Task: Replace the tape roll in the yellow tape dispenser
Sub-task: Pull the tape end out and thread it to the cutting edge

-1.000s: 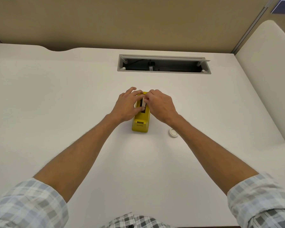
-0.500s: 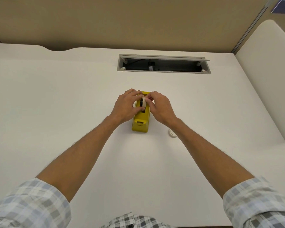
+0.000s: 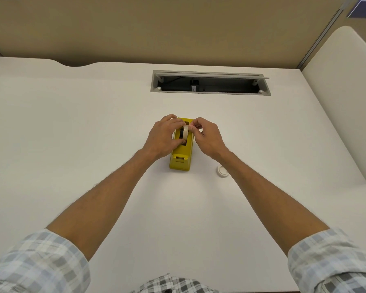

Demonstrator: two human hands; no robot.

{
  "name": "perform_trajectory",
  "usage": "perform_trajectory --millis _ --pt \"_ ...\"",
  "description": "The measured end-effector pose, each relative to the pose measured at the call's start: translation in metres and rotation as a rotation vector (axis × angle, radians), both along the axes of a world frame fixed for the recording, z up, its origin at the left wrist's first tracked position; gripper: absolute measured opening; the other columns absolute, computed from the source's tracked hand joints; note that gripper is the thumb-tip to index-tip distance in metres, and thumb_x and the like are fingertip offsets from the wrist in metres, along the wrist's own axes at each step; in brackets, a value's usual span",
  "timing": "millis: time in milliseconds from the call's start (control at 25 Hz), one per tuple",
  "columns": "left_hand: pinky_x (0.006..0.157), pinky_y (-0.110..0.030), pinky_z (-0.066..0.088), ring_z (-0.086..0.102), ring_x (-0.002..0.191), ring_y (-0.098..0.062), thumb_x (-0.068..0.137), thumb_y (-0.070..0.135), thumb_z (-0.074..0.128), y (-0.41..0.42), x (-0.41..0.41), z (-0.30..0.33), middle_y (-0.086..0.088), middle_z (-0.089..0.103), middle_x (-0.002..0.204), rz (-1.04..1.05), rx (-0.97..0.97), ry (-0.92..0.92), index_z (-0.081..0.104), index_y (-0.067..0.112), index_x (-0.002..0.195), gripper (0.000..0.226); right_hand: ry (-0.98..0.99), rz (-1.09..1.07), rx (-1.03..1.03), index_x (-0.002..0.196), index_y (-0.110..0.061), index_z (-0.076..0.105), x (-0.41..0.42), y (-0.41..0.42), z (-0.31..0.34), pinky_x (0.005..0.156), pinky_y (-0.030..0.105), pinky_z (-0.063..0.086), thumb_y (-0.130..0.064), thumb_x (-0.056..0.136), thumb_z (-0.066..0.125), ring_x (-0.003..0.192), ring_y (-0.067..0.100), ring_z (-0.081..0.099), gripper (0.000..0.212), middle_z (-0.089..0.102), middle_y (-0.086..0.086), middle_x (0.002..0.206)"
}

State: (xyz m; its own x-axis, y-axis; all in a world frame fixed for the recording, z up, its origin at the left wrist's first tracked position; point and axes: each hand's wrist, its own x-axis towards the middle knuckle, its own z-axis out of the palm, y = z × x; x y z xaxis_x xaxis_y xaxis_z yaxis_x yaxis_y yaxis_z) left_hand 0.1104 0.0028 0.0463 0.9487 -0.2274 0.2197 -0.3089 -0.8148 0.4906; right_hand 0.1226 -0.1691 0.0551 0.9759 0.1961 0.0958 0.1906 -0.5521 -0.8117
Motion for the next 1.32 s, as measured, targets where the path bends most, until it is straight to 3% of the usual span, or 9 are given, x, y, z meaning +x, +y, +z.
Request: perform_trajectory --millis 280,400,680,1080,1320 --pt "0.074 -0.026 0.045 0.055 0.098 -0.016 0.086 0.042 0.063 -0.001 -0.002 0.004 0.001 0.056 0.124 -0.016 -0.137 0.141 0.061 0.024 0.120 0.038 0.033 0.026 0.017 0.096 -0.011 0.066 0.004 -0.003 0.000 0.074 0.023 0.046 -0.018 0.097 0.059 0.087 0.015 0.062 0.010 0.068 -0.002 0.090" --pt "0.079 -0.027 0.041 0.051 0.100 -0.014 0.091 0.040 0.060 -0.002 -0.001 0.004 0.000 0.055 0.127 0.010 -0.147 0.172 0.061 0.024 0.123 0.036 0.030 0.059 -0.010 0.097 -0.012 0.068 0.007 -0.007 0.003 0.073 0.021 0.045 -0.020 0.097 0.060 0.088 0.015 0.063 0.011 0.069 -0.002 0.091" --pt "0.087 -0.032 0.046 0.053 0.105 -0.017 0.089 0.034 0.065 -0.003 0.000 0.011 -0.001 0.059 0.122 0.001 -0.190 0.220 0.066 0.028 0.120 0.032 -0.154 0.137 -0.265 0.104 -0.013 0.066 0.012 -0.007 0.009 0.079 0.033 0.052 -0.022 0.099 0.056 0.088 0.017 0.061 0.014 0.070 0.003 0.099" --pt "0.093 -0.037 0.048 0.055 0.113 -0.023 0.086 0.031 0.070 -0.007 -0.003 0.021 -0.003 0.060 0.126 0.051 -0.249 0.267 0.068 0.025 0.120 0.034 0.009 0.100 -0.173 0.104 -0.011 0.069 0.018 -0.005 0.011 0.076 0.025 0.045 -0.023 0.098 0.059 0.090 0.015 0.061 0.017 0.071 0.005 0.100" --pt "0.096 -0.038 0.046 0.053 0.118 -0.024 0.084 0.029 0.073 -0.006 -0.003 0.025 -0.004 0.057 0.134 0.074 -0.217 0.279 0.068 0.024 0.121 0.038 0.036 0.099 -0.192 0.106 -0.008 0.070 0.021 -0.004 0.020 0.078 0.026 0.047 -0.018 0.099 0.058 0.095 0.019 0.062 0.017 0.071 0.008 0.102"
